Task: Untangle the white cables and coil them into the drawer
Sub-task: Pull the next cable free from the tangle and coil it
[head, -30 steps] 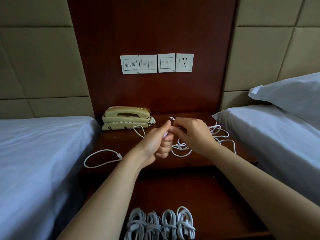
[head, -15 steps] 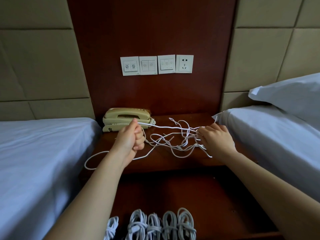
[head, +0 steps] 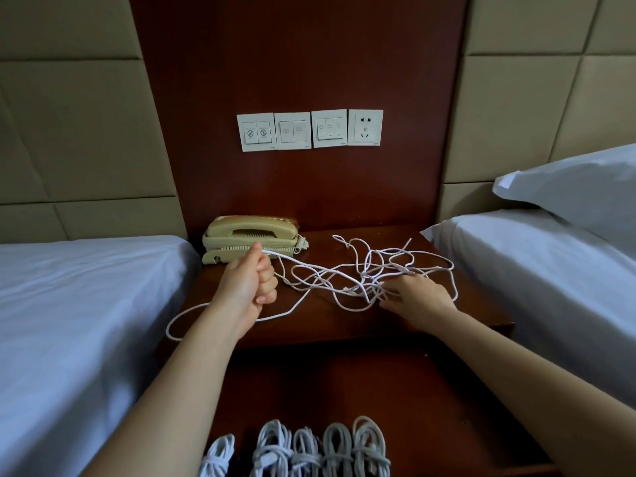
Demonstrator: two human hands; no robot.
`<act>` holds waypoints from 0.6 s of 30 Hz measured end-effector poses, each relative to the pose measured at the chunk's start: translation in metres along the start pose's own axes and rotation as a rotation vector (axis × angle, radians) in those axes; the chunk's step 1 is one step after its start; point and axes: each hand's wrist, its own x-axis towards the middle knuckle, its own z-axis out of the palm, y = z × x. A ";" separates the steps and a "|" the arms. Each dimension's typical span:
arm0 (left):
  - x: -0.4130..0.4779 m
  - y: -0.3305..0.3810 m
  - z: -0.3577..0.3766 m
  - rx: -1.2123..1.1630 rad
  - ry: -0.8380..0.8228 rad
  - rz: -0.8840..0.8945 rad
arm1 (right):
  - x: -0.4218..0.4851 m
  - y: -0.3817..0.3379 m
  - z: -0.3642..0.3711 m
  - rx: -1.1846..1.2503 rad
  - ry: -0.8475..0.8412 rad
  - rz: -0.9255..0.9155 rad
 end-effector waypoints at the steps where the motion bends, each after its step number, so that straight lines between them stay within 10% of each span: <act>1: 0.000 0.000 0.000 0.006 0.000 0.000 | 0.002 0.001 0.003 0.008 0.028 0.015; 18: 0.001 0.004 -0.006 -0.027 0.055 -0.008 | 0.011 0.005 -0.026 0.280 0.586 0.029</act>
